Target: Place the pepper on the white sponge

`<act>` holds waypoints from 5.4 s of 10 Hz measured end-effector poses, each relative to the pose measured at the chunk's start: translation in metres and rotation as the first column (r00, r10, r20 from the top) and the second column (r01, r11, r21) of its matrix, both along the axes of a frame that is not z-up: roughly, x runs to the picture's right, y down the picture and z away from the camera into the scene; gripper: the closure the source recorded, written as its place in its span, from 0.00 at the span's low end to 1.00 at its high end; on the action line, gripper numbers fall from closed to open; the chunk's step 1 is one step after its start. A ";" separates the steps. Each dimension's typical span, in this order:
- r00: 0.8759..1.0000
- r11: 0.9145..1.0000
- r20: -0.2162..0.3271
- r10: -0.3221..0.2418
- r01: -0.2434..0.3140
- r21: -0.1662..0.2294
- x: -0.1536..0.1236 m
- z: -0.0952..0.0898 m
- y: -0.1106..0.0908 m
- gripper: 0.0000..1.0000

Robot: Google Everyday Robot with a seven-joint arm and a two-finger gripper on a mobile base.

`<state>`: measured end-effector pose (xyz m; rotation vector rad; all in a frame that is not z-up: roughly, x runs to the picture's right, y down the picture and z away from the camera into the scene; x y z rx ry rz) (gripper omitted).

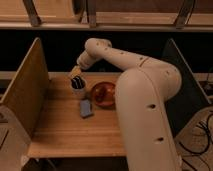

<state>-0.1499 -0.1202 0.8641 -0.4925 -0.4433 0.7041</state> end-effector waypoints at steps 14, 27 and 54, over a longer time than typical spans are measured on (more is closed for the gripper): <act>0.888 0.924 -0.408 0.214 -0.319 -0.210 0.124 -0.017 0.079 0.20; 0.612 0.626 -0.614 0.498 -0.744 -0.233 0.161 0.050 0.118 0.20; 0.659 0.626 -0.549 0.514 -0.726 -0.285 0.152 0.044 0.097 1.00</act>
